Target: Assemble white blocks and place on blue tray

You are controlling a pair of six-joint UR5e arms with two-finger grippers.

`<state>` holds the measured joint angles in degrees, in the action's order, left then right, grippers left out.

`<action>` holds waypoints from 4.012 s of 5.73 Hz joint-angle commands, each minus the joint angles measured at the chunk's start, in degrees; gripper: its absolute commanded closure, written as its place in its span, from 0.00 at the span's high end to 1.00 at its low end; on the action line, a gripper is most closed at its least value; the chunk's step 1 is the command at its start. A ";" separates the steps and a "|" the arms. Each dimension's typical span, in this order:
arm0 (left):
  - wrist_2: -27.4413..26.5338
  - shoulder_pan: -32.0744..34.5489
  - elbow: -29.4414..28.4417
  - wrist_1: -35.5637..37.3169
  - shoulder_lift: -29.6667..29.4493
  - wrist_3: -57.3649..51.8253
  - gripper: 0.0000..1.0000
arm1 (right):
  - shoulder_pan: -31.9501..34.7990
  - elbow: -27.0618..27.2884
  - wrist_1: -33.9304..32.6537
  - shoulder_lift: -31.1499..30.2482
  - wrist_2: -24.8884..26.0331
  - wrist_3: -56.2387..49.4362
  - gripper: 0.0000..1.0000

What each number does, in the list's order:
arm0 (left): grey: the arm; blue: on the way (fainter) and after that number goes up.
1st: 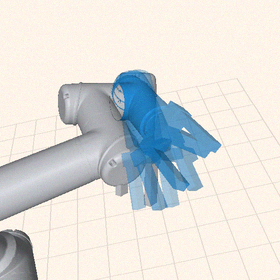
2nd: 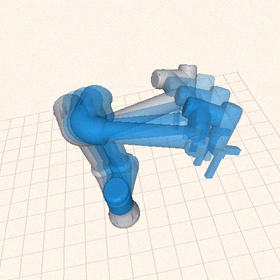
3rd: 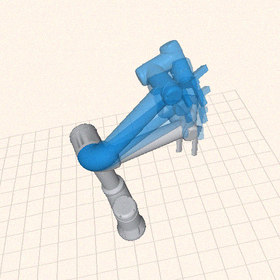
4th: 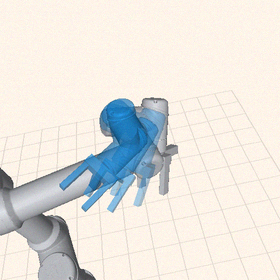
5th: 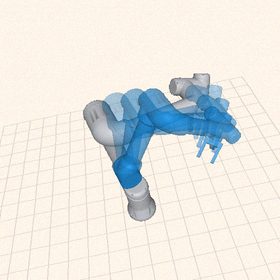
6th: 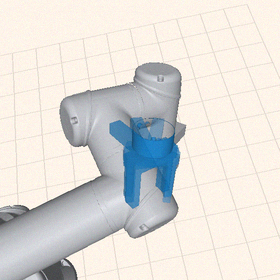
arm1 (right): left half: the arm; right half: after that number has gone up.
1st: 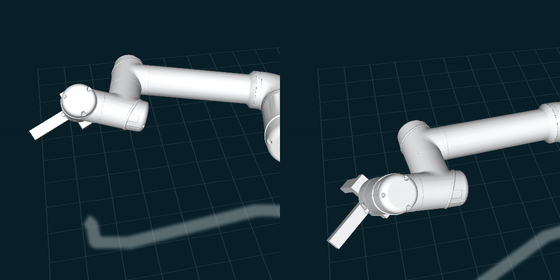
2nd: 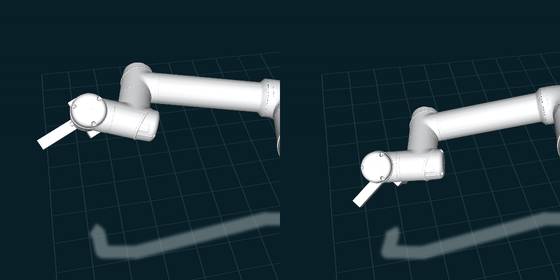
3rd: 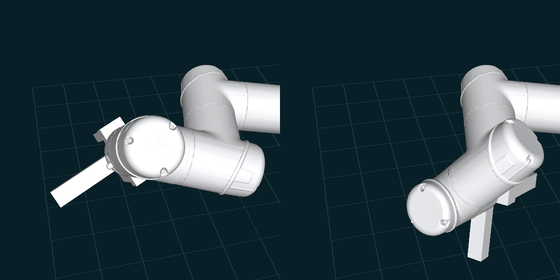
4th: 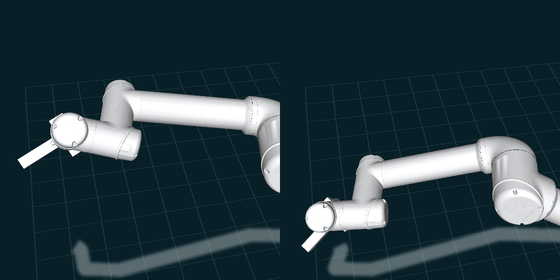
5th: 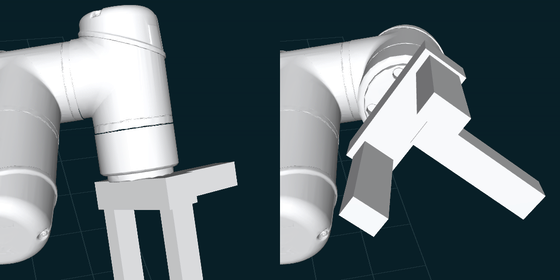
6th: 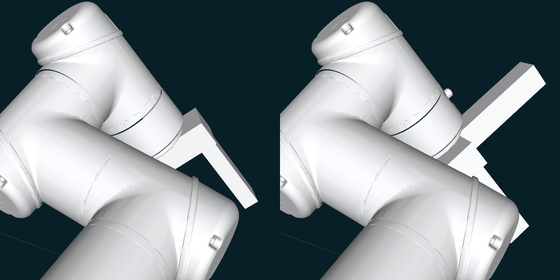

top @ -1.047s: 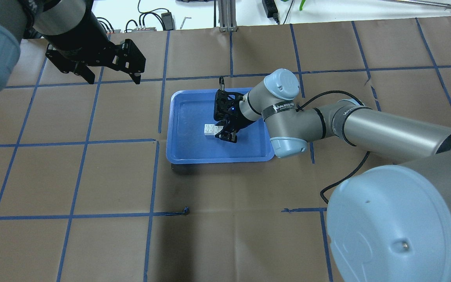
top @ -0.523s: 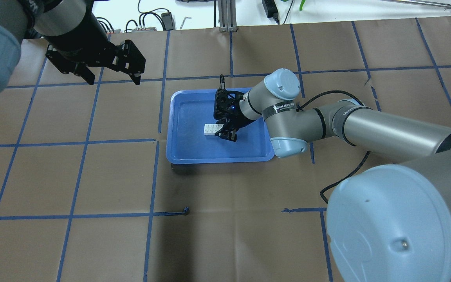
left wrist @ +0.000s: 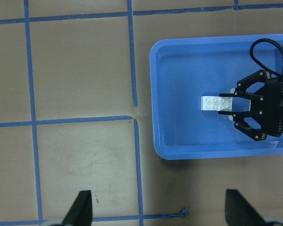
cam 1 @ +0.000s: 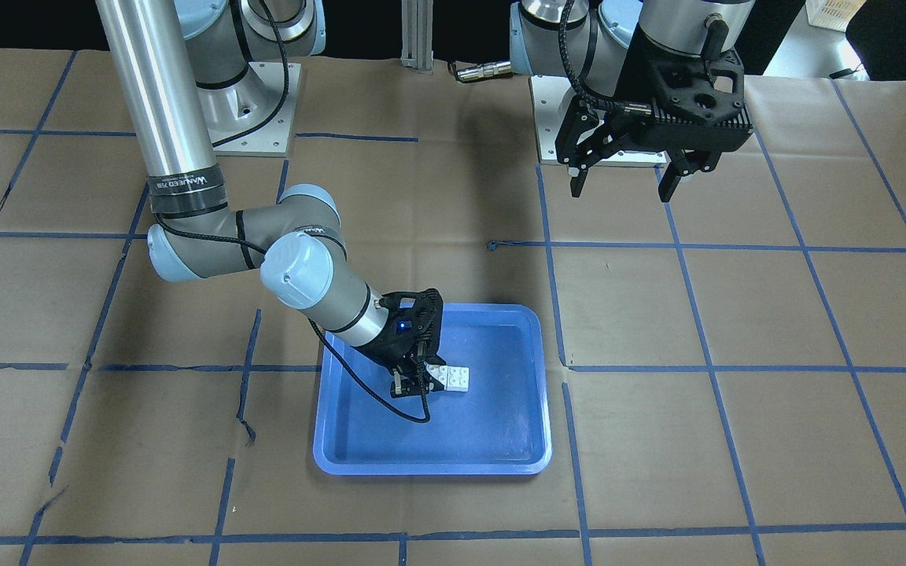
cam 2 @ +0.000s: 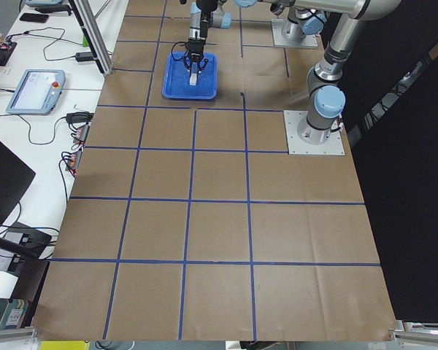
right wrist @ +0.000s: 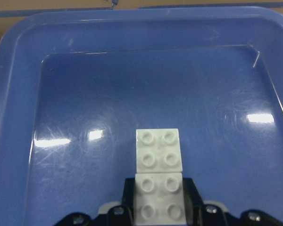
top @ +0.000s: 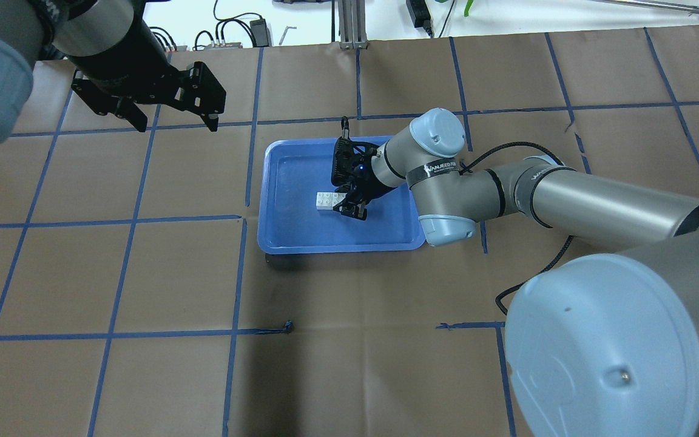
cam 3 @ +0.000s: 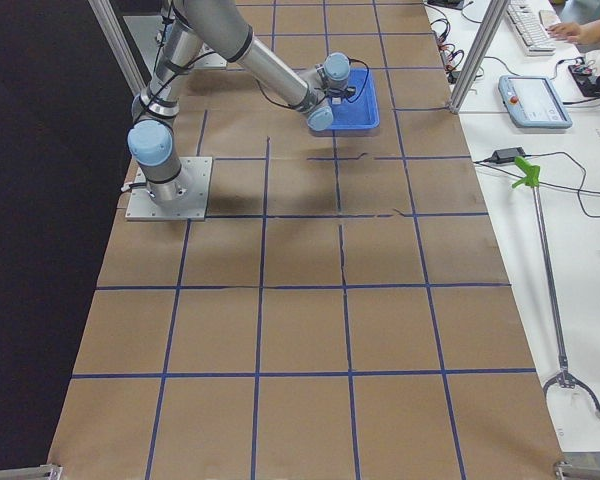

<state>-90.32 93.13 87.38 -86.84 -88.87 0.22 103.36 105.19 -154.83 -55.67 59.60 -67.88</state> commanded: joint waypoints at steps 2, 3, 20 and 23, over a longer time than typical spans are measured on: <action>-0.12 -0.32 0.51 0.71 0.19 -0.14 1.00 | 0.00 -0.33 -0.03 -0.05 -0.18 2.31 0.50; -0.03 -0.41 0.60 0.71 0.19 -0.31 1.00 | 0.00 -0.33 -0.03 -0.05 -0.10 2.32 0.51; -0.12 -0.32 0.86 0.80 0.28 -0.49 1.00 | -13.89 -20.24 73.14 -33.28 30.76 70.25 1.00; -0.12 -0.23 0.86 0.80 0.28 -0.49 1.00 | -13.89 -20.64 73.18 -33.10 30.75 70.34 1.00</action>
<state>-90.44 92.89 88.24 -86.01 -88.59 -0.26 89.47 84.56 -81.80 -88.80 90.31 2.42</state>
